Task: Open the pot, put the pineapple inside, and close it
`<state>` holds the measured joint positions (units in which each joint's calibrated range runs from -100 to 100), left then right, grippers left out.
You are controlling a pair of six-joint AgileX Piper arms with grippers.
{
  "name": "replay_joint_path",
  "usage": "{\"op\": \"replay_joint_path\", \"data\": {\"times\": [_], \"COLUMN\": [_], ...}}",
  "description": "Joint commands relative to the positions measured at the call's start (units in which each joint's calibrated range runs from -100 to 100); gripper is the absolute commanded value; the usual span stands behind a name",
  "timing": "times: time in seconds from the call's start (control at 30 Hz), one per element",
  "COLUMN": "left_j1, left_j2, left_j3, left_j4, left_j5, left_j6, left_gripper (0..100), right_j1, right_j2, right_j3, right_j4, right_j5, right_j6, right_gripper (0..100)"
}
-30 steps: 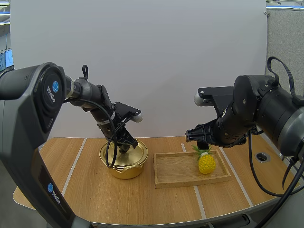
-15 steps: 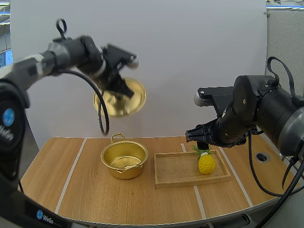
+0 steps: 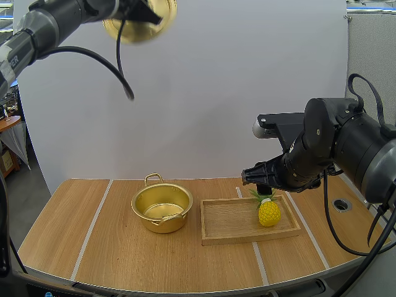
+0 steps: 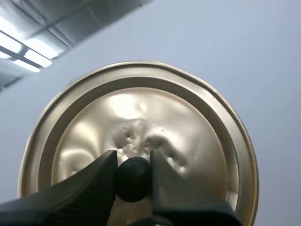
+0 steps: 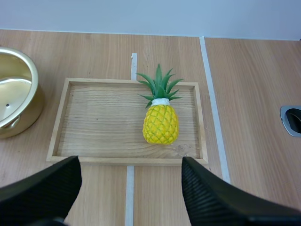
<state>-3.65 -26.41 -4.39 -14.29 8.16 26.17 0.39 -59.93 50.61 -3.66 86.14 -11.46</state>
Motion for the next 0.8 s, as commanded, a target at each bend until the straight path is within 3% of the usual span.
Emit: {"op": "replay_joint_path", "data": {"times": [0.0,0.23,0.6,0.77], "left_j1": [-0.26,-0.26,-0.26,-0.26], "left_j2": [-0.4,-0.4,-0.4,-0.4], "left_j3": [-0.5,-0.5,-0.5,-0.5], "left_j4": [-0.1,-0.1,-0.1,-0.1], "left_j5": [-17.9,-36.4,-37.8,-37.8], "left_j6": [-0.3,-0.3,-0.3,-0.3], "left_gripper": [0,0,0,0], "right_j1": [-0.1,-0.1,-0.1,-0.1], "right_j2": [-0.3,-0.3,1.9,8.1], "right_j3": [-0.4,-0.4,-0.4,-0.4], "right_j4": [-0.5,-0.5,-1.4,-7.1], "right_j5": [-0.2,-2.6,-2.9,-4.4], "right_j6": [0.0,0.0,0.0,4.6], "right_gripper": [100,100,100,100]}}
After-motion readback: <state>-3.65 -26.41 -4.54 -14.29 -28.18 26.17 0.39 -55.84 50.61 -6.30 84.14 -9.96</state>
